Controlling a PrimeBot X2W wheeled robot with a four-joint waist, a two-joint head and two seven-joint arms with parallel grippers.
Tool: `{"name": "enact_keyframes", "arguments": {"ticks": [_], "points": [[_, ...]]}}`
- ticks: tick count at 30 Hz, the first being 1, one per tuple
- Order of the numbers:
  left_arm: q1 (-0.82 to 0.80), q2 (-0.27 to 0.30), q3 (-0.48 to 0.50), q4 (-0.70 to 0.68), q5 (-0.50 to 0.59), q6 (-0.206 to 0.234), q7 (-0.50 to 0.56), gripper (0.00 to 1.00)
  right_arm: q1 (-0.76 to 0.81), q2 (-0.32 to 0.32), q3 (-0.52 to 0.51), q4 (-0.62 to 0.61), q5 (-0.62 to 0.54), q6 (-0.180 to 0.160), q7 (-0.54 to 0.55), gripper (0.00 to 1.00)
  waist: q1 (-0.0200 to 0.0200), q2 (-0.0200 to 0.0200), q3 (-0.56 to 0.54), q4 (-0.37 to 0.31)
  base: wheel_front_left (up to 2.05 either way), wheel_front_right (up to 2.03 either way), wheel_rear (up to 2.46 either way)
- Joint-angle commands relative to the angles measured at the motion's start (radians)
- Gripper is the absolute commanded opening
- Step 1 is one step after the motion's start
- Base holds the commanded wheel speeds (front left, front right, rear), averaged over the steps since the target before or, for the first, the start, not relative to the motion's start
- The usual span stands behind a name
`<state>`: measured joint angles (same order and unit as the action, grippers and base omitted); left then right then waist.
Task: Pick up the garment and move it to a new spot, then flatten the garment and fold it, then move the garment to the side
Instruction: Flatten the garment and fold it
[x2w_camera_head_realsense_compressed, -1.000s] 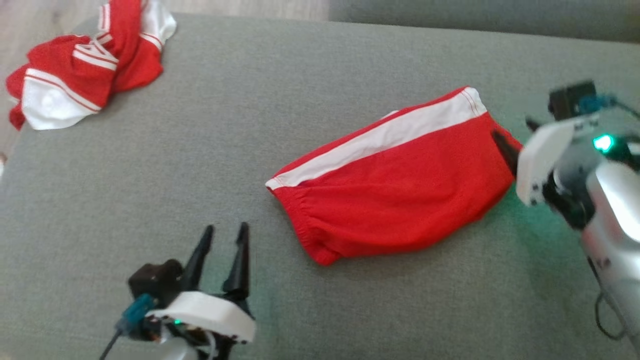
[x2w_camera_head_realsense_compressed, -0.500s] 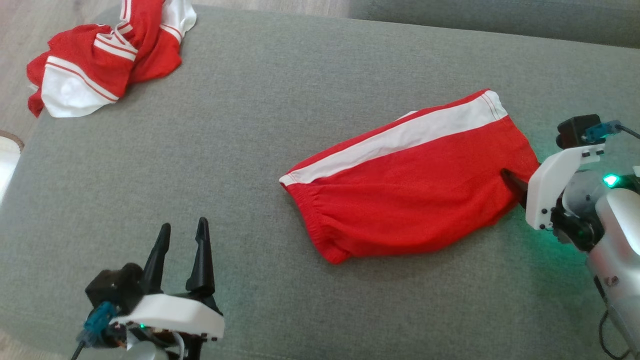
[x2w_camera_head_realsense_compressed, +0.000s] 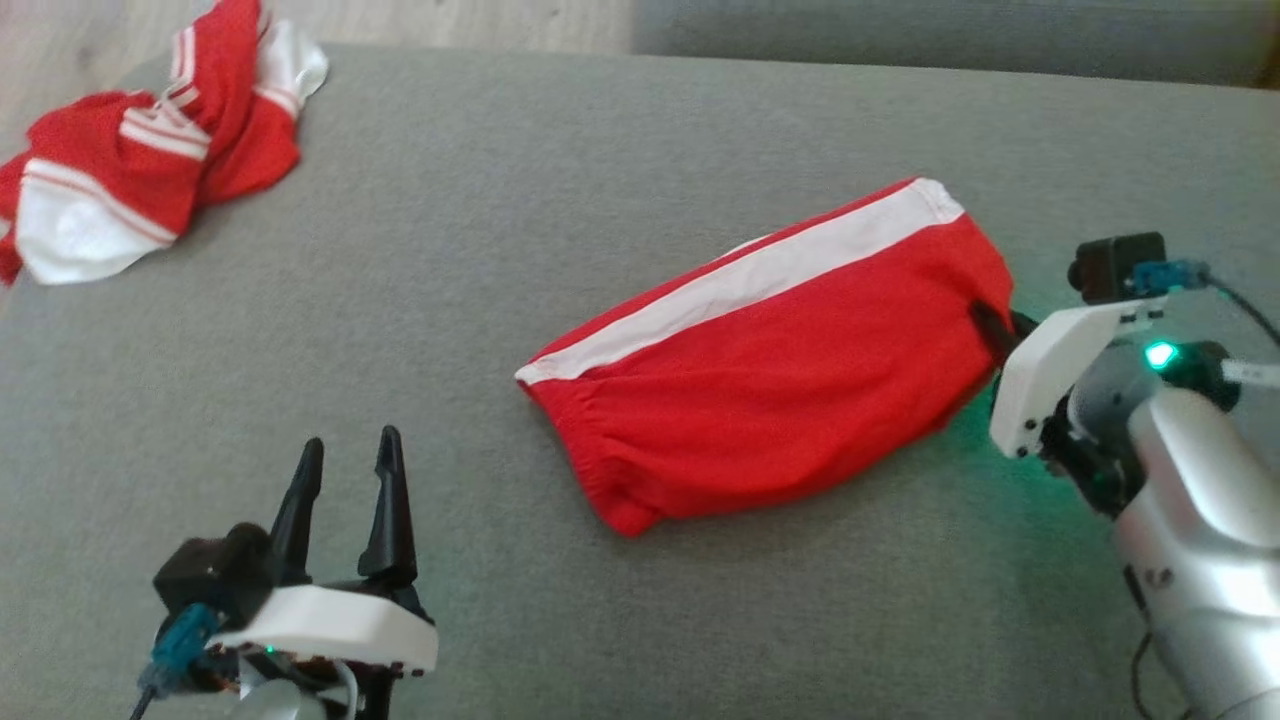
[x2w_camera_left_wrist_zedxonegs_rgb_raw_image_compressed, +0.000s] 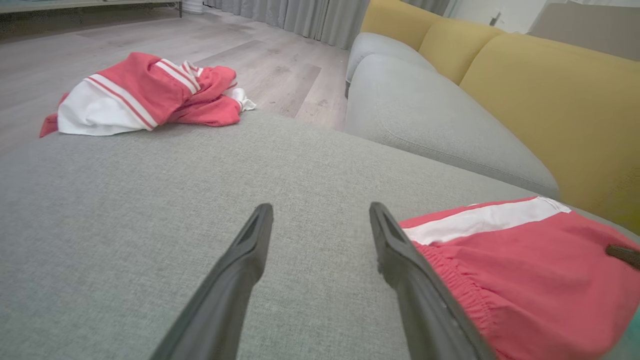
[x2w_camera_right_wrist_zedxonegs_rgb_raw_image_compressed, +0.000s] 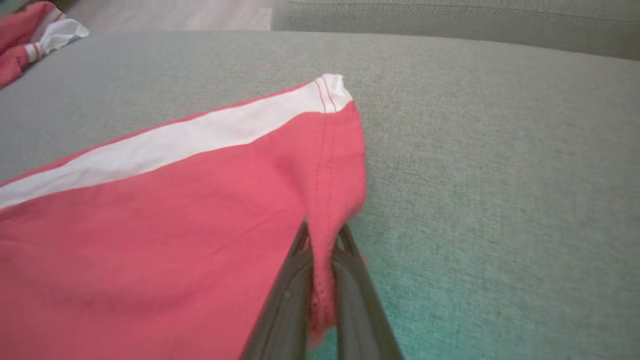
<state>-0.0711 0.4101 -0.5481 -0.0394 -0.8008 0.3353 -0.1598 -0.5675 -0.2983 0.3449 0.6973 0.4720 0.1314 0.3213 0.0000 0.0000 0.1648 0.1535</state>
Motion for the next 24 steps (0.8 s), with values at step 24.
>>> {"name": "enact_keyframes", "arguments": {"ticks": [24], "points": [[0.011, 0.036, -0.003, -0.058, 0.029, 0.026, 0.013, 1.0, 0.462, 0.247, -0.368, -0.45, -0.286, -0.001, -0.05, 0.0, 0.0, 0.0, -0.075, -0.183, 0.0, 0.0, 0.0]]}}
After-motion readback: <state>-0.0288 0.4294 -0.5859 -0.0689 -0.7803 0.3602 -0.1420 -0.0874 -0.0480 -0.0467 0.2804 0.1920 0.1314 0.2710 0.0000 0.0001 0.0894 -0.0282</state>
